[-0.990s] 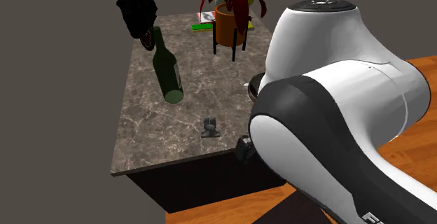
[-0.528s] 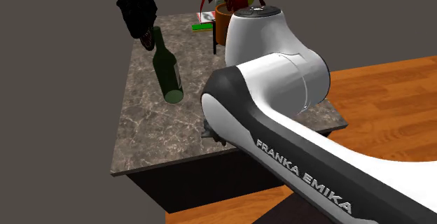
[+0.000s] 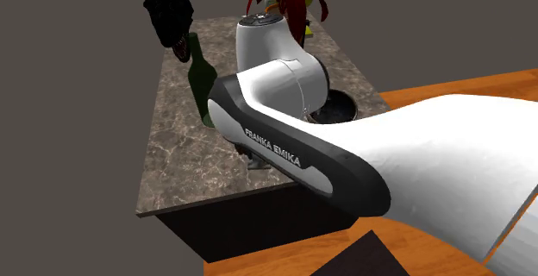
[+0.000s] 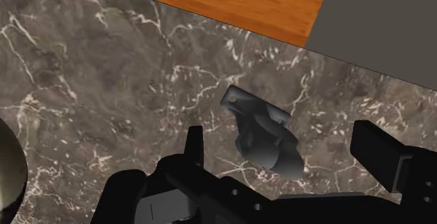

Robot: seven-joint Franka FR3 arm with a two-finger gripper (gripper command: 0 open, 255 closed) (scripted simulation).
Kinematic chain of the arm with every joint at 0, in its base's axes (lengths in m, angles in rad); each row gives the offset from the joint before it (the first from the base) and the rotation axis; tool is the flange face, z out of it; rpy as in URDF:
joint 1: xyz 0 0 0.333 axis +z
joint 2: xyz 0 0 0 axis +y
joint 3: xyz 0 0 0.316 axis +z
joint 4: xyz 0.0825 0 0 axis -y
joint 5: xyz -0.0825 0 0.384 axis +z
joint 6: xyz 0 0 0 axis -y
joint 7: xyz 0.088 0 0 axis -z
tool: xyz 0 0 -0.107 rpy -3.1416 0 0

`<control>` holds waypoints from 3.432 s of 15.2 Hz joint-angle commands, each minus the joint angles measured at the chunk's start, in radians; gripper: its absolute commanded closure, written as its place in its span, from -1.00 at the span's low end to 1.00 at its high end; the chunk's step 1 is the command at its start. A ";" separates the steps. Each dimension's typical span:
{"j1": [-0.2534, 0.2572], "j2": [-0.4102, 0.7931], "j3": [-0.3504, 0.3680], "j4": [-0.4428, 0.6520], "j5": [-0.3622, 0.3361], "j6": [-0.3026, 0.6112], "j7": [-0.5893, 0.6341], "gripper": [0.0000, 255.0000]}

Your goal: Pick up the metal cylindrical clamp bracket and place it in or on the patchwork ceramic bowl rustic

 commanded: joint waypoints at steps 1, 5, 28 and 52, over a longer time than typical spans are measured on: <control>0.004 0.079 0.005 0.070 -0.007 0.014 0.001 -1.00; 0.006 0.122 0.007 0.071 -0.012 0.058 0.002 -1.00; 0.006 0.136 0.006 0.026 -0.012 0.118 0.002 1.00; 0.006 0.113 0.007 0.321 -0.011 -0.201 -0.002 1.00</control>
